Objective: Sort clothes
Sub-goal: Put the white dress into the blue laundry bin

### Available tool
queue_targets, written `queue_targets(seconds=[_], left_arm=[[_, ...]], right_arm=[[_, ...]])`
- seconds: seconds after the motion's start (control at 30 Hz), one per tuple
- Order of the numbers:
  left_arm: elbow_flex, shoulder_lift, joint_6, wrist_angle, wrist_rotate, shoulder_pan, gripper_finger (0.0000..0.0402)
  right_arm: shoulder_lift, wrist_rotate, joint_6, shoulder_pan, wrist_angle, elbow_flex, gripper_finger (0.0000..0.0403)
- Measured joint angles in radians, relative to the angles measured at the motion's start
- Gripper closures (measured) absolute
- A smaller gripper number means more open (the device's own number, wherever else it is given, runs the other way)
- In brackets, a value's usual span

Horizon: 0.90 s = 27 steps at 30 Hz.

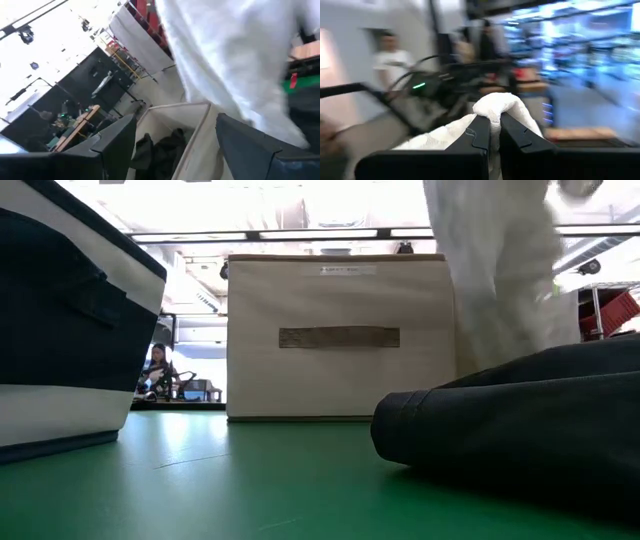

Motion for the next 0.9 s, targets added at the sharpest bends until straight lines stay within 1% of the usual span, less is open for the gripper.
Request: queue_targets(seconds=[0.07, 0.13, 0.23, 0.33, 0.5, 0.57, 0.63, 0.73, 0.83, 0.9], left_arm=[[0.054, 0.001, 0.052, 0.012, 0.041, 0.001, 0.0150], [0.106, 0.001, 0.110, 0.015, 0.122, 0.001, 0.0150], [0.168, 0.003, 0.197, 0.014, 0.327, 0.010, 0.0150], [0.214, 0.003, 0.232, 0.027, 0.476, 0.028, 0.0150], [0.219, 0.003, 0.237, 0.079, 0.612, 0.067, 0.0150], [0.214, 0.003, 0.233, 0.080, 0.663, 0.080, 0.0150], [0.211, 0.003, 0.229, 0.088, 0.692, 0.089, 0.0150], [0.209, 0.003, 0.233, 0.124, 0.722, 0.091, 0.0150], [0.201, 0.002, 0.249, 0.154, 0.828, 0.093, 0.0150], [0.196, 0.003, 0.249, 0.157, 0.845, 0.092, 0.0150]], right_arm=[[0.034, -0.101, -0.001, 0.000, 0.053, 0.000, 0.0394], [0.076, -0.167, -0.001, 0.007, 0.083, 0.000, 0.0394], [0.150, -0.208, -0.030, 0.031, 0.111, 0.000, 0.0394], [0.239, -0.220, -0.073, 0.063, 0.122, 0.021, 0.0394], [0.387, -0.231, -0.200, 0.129, 0.118, 0.113, 0.0394], [0.441, -0.283, -0.265, 0.150, 0.084, 0.170, 0.0394], [0.489, -0.335, -0.309, 0.167, 0.041, 0.230, 0.0394], [0.551, -0.343, -0.349, 0.188, 0.012, 0.305, 0.0394], [0.605, -0.357, -0.428, 0.194, -0.002, 0.353, 0.0394], [0.635, -0.361, -0.467, 0.196, -0.028, 0.386, 0.0394]])
